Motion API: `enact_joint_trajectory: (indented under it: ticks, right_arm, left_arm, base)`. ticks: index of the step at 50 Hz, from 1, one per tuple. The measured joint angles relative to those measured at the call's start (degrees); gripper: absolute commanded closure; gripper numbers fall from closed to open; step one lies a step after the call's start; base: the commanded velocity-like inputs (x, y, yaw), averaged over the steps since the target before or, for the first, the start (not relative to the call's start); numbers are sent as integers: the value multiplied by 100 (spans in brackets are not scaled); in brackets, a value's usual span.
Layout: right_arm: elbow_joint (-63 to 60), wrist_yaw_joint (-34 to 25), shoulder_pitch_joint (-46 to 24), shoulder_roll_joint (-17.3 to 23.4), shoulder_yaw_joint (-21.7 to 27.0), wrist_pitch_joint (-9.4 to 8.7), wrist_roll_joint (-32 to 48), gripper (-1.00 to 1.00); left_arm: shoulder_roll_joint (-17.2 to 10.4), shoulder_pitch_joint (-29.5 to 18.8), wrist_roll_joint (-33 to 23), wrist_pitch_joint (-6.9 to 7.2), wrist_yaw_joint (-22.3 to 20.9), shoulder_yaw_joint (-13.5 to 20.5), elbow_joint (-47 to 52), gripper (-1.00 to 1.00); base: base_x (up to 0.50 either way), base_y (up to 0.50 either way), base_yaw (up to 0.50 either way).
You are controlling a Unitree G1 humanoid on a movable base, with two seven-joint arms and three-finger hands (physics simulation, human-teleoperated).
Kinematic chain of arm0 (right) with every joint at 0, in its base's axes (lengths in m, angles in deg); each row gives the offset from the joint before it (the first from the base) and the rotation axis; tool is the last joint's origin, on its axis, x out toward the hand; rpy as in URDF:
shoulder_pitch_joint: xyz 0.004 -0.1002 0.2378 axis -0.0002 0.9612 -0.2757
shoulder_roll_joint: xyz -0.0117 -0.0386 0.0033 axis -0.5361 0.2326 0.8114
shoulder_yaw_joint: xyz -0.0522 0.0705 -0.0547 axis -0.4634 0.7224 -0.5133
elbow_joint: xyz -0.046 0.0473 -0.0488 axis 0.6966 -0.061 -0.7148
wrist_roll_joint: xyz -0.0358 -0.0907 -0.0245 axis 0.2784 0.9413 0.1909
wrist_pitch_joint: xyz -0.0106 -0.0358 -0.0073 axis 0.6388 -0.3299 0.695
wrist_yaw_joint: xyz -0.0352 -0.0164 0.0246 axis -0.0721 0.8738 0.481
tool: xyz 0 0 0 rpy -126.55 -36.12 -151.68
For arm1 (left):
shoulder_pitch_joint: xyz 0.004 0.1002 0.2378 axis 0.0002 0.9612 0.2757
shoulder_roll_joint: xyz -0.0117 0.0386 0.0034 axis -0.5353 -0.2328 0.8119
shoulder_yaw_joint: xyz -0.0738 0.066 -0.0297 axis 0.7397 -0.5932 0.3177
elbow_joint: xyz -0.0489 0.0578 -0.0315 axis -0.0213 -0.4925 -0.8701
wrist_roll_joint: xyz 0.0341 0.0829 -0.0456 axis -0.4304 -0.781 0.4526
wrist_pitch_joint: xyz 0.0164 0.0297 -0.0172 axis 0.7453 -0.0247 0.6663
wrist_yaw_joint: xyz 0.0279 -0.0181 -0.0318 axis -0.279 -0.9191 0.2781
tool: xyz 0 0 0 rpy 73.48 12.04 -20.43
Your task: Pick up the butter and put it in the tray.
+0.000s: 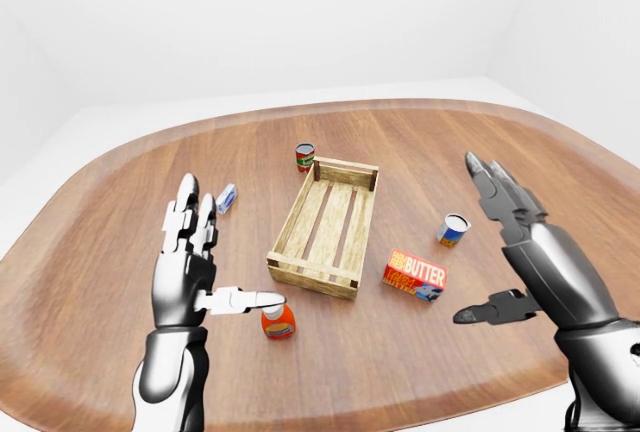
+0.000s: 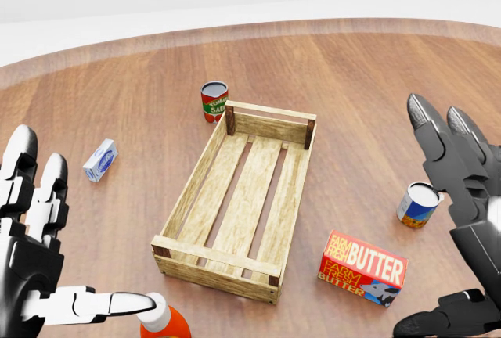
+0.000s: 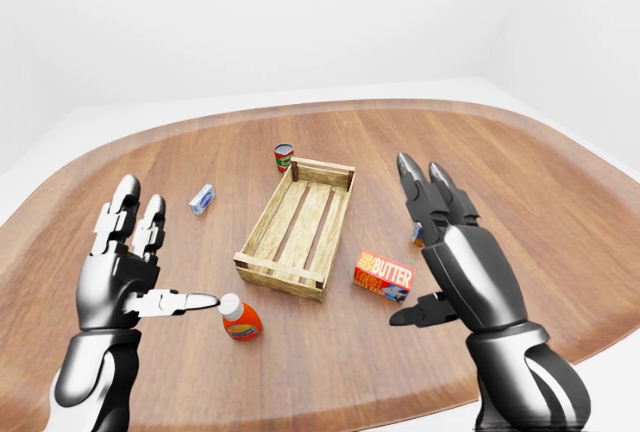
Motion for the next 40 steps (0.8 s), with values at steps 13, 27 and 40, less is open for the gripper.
enact_joint_trajectory:
  ticks: [13, 27, 40]
  right_arm:
    - [1225, 63, -653, 412, -195, 0, 351, -100]
    - [2481, 409, -937, 708, -217, 0, 217, -100]
    - [3670, 752, -1133, 870, -363, 0, 75, -100]
  left_arm:
    - [6, 11, -31, 0, 2, -38, -43, -100]
    - [9, 16, -46, 0, 10, -58, -71, -100]
    - [6, 3, -43, 0, 21, -50, -76, -100]
  base:
    - [0, 0, 0]
    - [0, 0, 0]
    - [0, 0, 0]
